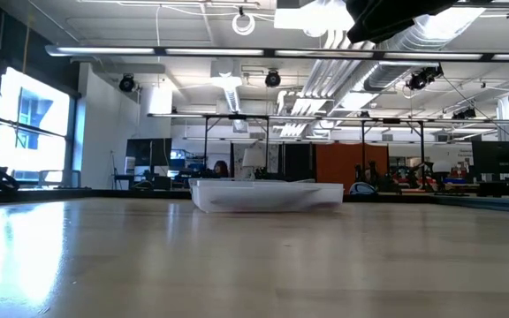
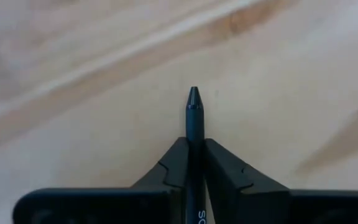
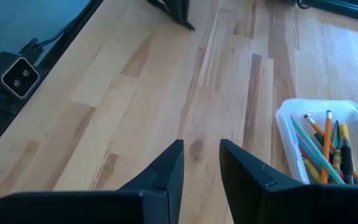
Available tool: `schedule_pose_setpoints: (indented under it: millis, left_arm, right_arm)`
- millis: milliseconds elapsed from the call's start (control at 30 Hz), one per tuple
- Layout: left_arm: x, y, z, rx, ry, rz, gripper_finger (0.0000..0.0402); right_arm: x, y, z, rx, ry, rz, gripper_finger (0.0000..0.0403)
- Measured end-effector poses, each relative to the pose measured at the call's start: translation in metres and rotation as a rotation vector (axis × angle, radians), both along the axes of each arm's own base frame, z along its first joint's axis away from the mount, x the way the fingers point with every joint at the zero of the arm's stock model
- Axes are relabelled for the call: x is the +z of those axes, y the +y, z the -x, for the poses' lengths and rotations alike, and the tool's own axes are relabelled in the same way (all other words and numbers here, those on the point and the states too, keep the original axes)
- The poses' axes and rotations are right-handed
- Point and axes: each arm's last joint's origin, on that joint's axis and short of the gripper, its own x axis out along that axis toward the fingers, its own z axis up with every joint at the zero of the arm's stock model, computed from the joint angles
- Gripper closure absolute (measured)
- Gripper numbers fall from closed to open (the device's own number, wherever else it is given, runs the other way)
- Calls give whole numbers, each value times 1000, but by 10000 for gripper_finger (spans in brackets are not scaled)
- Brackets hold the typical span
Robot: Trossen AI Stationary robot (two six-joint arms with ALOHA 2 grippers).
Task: Pick & place school supplies into a supply box
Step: Put the black pen into the supply box
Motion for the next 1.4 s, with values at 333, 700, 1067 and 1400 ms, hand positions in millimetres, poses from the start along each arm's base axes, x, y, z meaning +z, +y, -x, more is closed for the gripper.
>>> schedule_pose_setpoints:
  millis: [333,700,1067,1400]
  left_arm:
    - [-1,43,-47,-32,26,-164,327]
    - [-14,105,-116,-39,58,-137,319]
    - [-32,122,-138,5,-21,-193,318]
    - [-45,123,-144,-4,-62,-288,271]
  right_arm:
    - [0,0,0,0,-3,-1,316]
    - [0,0,0,0,-2,-2,316]
    - [0,1,0,8,4,-16,315]
    - [0,1,0,12,0,-11,315]
